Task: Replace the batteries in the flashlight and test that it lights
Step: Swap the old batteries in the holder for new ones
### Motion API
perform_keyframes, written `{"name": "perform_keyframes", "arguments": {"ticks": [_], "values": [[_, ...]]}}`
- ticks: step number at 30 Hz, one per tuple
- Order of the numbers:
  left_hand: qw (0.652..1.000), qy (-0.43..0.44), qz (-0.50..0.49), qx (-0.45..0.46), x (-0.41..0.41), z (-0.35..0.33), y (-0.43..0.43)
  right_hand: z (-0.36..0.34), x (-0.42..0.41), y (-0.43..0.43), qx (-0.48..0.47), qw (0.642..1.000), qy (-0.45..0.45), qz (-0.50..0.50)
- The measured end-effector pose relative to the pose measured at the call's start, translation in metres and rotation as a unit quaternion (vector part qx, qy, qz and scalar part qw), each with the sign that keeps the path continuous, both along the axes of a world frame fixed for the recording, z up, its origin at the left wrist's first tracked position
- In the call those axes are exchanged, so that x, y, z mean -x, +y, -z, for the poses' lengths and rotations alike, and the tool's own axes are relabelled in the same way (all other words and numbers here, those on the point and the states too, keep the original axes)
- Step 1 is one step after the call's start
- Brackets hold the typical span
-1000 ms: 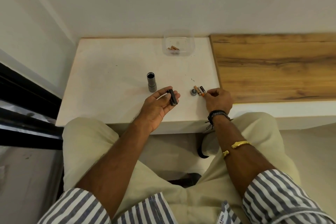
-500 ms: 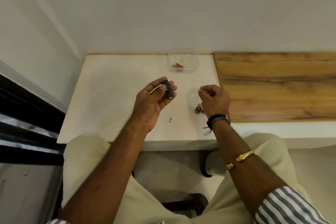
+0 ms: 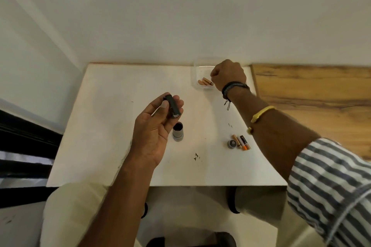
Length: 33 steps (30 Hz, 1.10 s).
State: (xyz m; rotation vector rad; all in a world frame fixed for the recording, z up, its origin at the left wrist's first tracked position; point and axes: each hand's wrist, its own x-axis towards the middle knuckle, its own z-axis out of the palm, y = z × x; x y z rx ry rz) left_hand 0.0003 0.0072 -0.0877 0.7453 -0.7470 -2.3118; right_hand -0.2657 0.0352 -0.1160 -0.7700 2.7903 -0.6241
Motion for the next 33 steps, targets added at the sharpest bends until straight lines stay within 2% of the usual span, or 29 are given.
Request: {"name": "perform_keyframes", "arguments": {"ticks": [4, 9, 11, 14, 23, 27, 30, 33], "values": [[1.0, 0.019, 0.016, -0.017, 0.001, 0.005, -0.003, 0.007, 0.009, -0.017, -0.103, 0.992, 0.061, -0.048], [0.999, 0.032, 0.029, -0.032, 0.002, 0.007, -0.001, 0.011, 0.008, -0.019, -0.133, 0.984, 0.079, -0.087], [0.999, 0.031, 0.03, -0.031, 0.001, 0.008, 0.001, 0.008, 0.004, -0.014, -0.096, 0.99, 0.058, -0.082], [0.999, 0.03, 0.035, -0.025, -0.003, 0.006, 0.004, -0.001, -0.008, 0.0, 0.012, 0.998, 0.0, -0.066], [0.996, 0.056, 0.063, -0.036, -0.016, -0.013, 0.032, -0.041, -0.075, 0.081, 0.199, 0.977, -0.076, -0.027], [0.994, 0.059, 0.079, -0.037, -0.026, -0.019, 0.05, -0.05, -0.121, 0.124, 0.29, 0.944, -0.157, 0.007], [0.994, 0.047, 0.09, -0.033, -0.034, -0.02, 0.064, -0.051, -0.155, 0.151, 0.332, 0.925, -0.186, 0.009], [0.993, 0.039, 0.101, -0.048, -0.041, -0.018, 0.078, -0.052, -0.18, 0.169, 0.391, 0.889, -0.236, 0.02]]}}
